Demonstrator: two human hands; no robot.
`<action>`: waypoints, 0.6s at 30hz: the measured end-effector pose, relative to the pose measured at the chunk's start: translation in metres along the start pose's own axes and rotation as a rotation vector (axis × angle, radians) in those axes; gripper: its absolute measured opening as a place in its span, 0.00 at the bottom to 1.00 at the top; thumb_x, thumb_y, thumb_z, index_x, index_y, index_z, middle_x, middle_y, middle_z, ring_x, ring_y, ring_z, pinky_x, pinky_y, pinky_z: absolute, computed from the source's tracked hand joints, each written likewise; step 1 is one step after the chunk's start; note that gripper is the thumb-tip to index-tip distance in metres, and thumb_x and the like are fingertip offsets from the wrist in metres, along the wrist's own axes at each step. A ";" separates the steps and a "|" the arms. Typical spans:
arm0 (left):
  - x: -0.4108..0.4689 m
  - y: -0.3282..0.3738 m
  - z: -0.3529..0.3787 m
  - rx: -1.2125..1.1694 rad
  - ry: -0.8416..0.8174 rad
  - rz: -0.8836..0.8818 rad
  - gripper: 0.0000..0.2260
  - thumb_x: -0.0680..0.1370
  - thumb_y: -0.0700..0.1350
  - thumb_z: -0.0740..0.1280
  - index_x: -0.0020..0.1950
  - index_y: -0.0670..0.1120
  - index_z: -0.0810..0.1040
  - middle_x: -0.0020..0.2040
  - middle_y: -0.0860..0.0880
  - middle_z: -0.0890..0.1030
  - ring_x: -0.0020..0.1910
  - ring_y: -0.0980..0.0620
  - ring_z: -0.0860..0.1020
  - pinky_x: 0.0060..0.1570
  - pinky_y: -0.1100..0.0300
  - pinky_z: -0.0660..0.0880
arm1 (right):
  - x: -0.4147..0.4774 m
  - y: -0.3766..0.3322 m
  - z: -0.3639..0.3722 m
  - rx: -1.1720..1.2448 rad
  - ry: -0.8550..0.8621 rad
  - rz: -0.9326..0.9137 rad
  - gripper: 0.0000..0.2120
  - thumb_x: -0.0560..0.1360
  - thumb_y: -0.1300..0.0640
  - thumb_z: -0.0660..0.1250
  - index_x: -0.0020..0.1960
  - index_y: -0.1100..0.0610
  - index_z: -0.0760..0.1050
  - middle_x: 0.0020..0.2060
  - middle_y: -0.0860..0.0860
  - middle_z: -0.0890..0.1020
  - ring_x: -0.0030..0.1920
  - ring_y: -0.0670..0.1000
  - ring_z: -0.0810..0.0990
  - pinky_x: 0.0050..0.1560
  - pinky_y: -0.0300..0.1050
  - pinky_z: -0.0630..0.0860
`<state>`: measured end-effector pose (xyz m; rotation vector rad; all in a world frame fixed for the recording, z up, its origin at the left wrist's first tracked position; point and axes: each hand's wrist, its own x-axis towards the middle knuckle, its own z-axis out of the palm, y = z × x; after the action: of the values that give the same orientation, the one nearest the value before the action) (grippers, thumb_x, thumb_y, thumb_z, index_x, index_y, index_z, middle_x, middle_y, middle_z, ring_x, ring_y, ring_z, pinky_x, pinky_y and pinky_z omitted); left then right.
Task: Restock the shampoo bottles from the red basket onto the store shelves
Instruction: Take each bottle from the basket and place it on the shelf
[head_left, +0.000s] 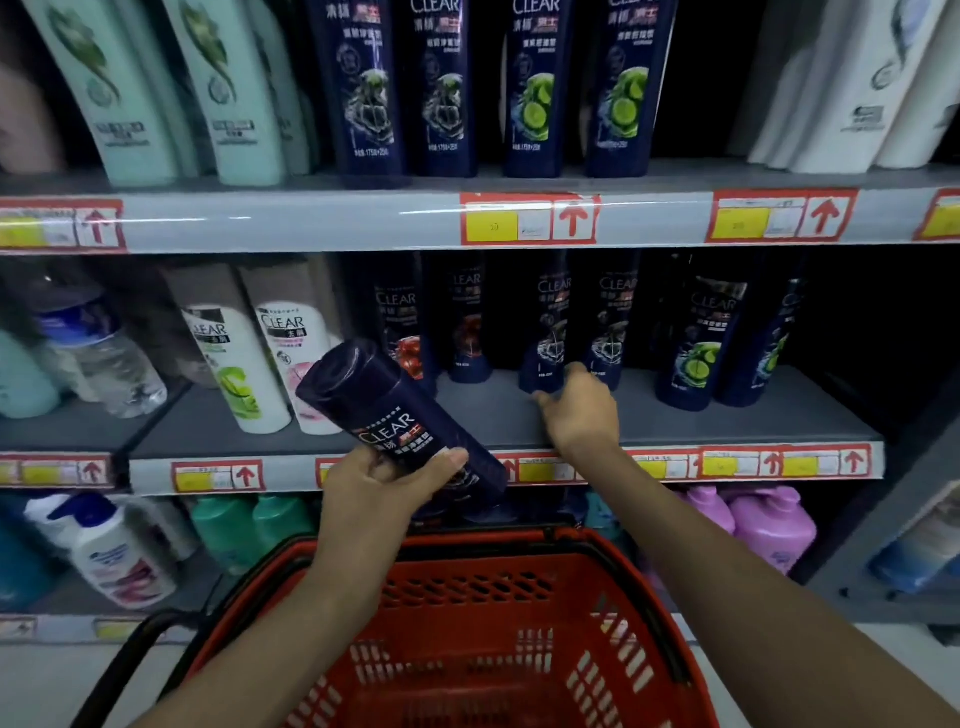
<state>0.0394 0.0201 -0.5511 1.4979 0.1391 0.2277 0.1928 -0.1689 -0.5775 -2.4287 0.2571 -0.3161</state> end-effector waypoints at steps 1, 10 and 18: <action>0.000 0.000 -0.001 0.005 -0.006 0.003 0.13 0.72 0.39 0.78 0.56 0.46 0.83 0.48 0.53 0.88 0.48 0.57 0.86 0.46 0.66 0.82 | 0.002 0.000 0.003 -0.024 0.015 0.000 0.19 0.80 0.50 0.70 0.63 0.62 0.73 0.57 0.61 0.81 0.59 0.64 0.79 0.52 0.53 0.77; 0.010 0.001 -0.004 -0.001 -0.004 -0.032 0.13 0.71 0.40 0.80 0.53 0.47 0.84 0.47 0.53 0.89 0.46 0.57 0.87 0.48 0.63 0.81 | 0.016 -0.005 0.013 -0.187 0.124 0.017 0.21 0.80 0.45 0.68 0.60 0.61 0.70 0.53 0.60 0.83 0.57 0.64 0.81 0.43 0.50 0.69; 0.012 0.002 -0.005 0.055 0.016 0.001 0.12 0.69 0.38 0.80 0.48 0.47 0.83 0.40 0.59 0.87 0.39 0.63 0.85 0.35 0.75 0.75 | 0.029 -0.010 0.019 -0.245 0.124 0.021 0.21 0.81 0.44 0.67 0.60 0.62 0.73 0.56 0.60 0.83 0.59 0.64 0.81 0.48 0.52 0.74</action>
<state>0.0495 0.0282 -0.5493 1.5508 0.1580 0.2382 0.2270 -0.1577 -0.5811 -2.6484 0.3964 -0.4490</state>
